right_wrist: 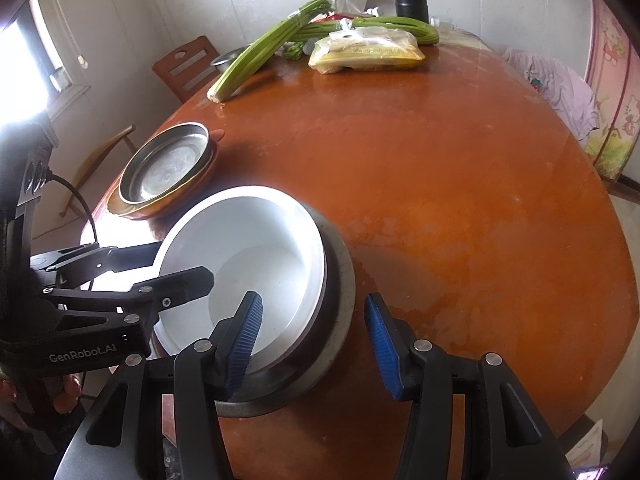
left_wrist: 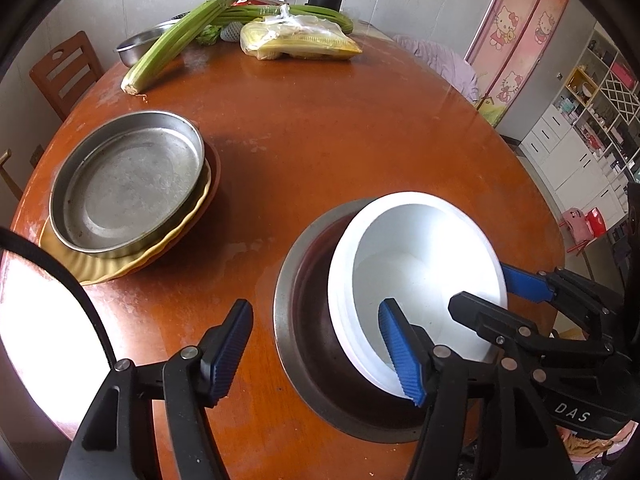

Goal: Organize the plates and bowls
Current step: 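Grasp the steel bowl rim with the left tool, then lift the steel bowl with nested white bowls over the grey pan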

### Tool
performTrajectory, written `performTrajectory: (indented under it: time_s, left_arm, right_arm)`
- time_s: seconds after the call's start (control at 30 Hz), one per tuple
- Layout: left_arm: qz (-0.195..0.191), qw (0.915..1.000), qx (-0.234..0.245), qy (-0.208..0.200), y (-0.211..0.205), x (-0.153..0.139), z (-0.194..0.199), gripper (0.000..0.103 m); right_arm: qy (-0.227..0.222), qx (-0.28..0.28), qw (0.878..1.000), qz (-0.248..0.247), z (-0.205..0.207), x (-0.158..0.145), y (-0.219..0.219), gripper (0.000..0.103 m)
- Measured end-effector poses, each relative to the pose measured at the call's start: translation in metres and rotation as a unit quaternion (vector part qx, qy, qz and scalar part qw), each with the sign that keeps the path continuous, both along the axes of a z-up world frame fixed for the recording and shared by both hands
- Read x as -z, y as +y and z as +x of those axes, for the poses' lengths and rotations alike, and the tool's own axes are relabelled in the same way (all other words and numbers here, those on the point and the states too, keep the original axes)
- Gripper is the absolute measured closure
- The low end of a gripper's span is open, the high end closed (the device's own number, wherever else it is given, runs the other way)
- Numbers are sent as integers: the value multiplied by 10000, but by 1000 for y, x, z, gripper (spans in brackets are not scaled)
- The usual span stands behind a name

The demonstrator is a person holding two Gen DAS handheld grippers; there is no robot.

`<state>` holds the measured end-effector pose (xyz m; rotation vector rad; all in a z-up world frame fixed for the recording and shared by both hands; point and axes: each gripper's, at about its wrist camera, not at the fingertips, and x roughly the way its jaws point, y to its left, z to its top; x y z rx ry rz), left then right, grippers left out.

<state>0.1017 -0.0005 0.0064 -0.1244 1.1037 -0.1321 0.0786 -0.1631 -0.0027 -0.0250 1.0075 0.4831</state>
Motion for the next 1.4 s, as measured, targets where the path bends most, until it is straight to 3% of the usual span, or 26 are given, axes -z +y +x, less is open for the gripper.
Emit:
performTrajectory:
  time_s: [0.43, 0.57, 0.73, 1.07, 1.4]
  left_arm:
    - [-60, 9998, 65, 174, -3, 15, 8, 38]
    - [-230, 9995, 167, 166, -4, 15, 8, 52]
    - [-147, 9996, 186, 160, -6, 15, 9, 53]
    - [-139, 9998, 60, -106, 9, -10, 14, 53]
    - [-134, 9988, -212, -423, 51, -41, 23, 53]
  right_arm:
    - [274, -175, 9994, 66, 7, 14, 9, 48]
    - [331, -260, 9990, 160, 8, 16, 10, 49]
    - [270, -240, 9993, 126, 8, 16, 10, 49]
    - [56, -288, 9993, 230, 13, -8, 23, 49]
    - [-163, -527, 9982, 244, 28, -36, 64, 49]
